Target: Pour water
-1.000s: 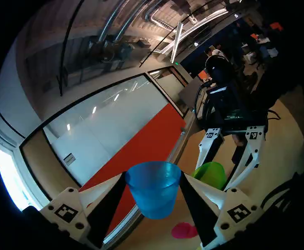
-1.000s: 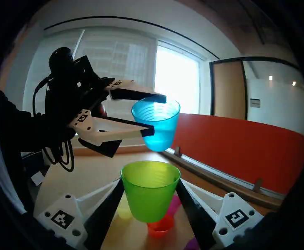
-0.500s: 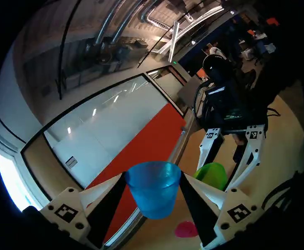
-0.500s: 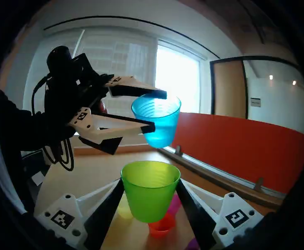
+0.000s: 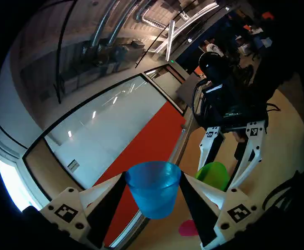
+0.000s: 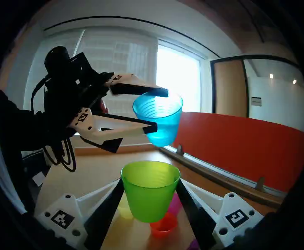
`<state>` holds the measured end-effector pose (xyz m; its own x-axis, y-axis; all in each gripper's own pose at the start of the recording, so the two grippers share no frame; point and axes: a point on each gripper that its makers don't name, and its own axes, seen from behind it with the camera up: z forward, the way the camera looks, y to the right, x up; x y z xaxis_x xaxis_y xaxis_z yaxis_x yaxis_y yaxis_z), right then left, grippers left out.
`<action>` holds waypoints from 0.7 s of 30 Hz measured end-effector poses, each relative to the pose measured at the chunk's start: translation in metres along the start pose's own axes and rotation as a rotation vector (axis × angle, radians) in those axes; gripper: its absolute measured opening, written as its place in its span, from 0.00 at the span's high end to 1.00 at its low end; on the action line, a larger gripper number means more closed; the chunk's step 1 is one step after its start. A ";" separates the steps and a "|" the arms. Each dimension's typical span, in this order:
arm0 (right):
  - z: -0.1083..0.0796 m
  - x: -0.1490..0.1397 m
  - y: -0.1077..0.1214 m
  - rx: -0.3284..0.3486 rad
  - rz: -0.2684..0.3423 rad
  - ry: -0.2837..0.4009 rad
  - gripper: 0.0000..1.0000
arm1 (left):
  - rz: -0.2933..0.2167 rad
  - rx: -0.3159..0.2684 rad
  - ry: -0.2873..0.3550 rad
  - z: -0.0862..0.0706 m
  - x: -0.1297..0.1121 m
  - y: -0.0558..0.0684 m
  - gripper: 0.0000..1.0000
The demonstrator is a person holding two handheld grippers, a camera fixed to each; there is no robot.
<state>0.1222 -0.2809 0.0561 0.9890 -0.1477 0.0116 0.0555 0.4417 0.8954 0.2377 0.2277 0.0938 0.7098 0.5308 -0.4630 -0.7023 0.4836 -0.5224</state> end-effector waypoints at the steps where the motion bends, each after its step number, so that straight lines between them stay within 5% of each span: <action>1: 0.000 0.000 0.000 0.000 0.001 0.000 0.10 | 0.004 0.000 0.000 0.000 0.000 0.000 0.11; 21: -0.001 0.000 -0.001 0.004 0.001 0.003 0.10 | 0.090 -0.006 -0.010 0.007 -0.005 0.001 0.11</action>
<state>0.1222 -0.2805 0.0547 0.9894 -0.1449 0.0114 0.0538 0.4380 0.8973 0.2331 0.2304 0.1000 0.6431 0.5789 -0.5012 -0.7631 0.4297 -0.4828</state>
